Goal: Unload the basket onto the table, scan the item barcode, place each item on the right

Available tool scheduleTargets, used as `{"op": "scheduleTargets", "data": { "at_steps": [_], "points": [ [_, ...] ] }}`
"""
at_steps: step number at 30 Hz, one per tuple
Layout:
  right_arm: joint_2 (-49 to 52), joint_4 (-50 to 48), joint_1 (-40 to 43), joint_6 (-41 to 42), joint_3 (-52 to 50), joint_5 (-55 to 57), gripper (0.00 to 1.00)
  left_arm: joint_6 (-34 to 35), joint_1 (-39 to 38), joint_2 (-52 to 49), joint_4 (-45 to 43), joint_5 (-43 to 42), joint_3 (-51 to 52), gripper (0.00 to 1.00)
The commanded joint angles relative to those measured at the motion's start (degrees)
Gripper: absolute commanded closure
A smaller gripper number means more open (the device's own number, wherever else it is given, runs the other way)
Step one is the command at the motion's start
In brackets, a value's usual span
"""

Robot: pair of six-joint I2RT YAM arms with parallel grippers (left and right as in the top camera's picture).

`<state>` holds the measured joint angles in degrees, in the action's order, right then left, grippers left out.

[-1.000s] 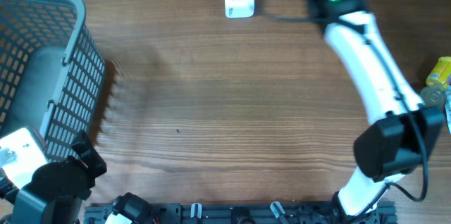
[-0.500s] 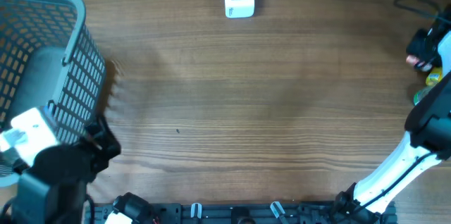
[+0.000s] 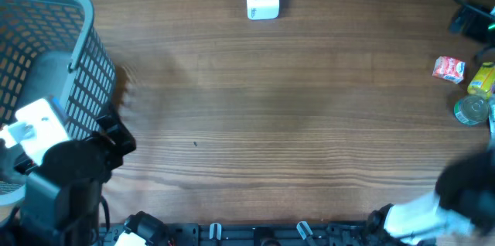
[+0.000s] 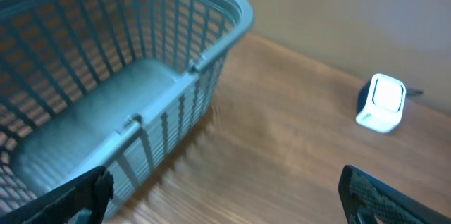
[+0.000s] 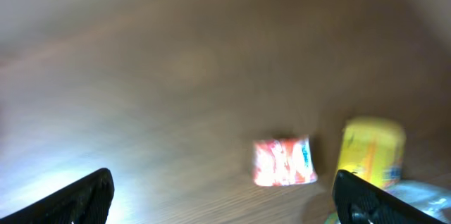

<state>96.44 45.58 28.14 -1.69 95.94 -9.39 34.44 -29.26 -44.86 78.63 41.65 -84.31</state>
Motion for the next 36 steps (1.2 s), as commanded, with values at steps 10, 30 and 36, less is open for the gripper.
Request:
{"op": "scheduleTargets", "data": {
  "at_steps": [10,30,36],
  "points": [
    [-69.26,8.0,-11.58,-5.66,-7.61,-4.92,0.0,-20.68,-4.92,13.97,-16.2,6.86,0.11,0.0],
    [-73.92,11.17,-29.79,-7.32,-14.86,14.1,0.0,-43.04,35.65,-15.39,-58.25,-28.28,10.86,0.0],
    [-73.92,12.26,-29.79,-7.8,-14.43,14.1,0.0,-36.74,54.23,-2.21,-57.59,-48.65,10.86,0.0]
  ]
}}
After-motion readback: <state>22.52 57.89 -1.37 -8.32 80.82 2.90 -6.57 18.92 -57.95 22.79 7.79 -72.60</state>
